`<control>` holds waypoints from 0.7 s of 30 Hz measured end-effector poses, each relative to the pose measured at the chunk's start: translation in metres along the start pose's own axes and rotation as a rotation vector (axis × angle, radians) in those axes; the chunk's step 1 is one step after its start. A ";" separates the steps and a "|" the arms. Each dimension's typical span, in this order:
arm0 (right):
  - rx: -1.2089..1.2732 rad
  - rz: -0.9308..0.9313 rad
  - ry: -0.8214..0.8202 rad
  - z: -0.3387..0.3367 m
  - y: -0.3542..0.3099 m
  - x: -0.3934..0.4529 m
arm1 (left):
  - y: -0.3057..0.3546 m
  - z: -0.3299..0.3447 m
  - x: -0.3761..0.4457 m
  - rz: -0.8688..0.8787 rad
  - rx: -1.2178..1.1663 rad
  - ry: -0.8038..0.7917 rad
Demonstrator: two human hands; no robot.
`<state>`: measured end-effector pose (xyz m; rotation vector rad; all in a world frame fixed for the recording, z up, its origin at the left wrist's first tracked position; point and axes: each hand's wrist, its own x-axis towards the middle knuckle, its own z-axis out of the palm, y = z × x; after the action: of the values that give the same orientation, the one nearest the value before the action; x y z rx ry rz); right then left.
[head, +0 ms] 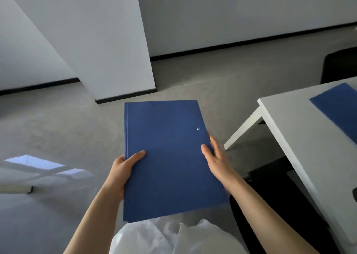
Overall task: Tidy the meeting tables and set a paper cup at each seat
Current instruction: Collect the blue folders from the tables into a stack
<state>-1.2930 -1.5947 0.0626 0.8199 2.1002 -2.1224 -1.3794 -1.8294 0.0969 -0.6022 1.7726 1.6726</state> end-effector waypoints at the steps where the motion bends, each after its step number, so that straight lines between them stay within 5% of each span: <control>1: 0.004 0.016 0.038 0.004 -0.009 0.018 | 0.020 0.003 0.018 0.001 0.033 0.001; 12: 0.025 0.034 0.372 -0.022 -0.062 0.143 | 0.163 0.080 0.157 -0.031 0.252 -0.229; 21: 0.098 0.037 0.559 -0.115 -0.092 0.254 | 0.245 0.222 0.250 0.006 0.376 -0.403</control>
<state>-1.5086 -1.3955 0.0536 1.6076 2.1820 -2.1739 -1.6984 -1.5645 0.0933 -0.0829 1.7191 1.2994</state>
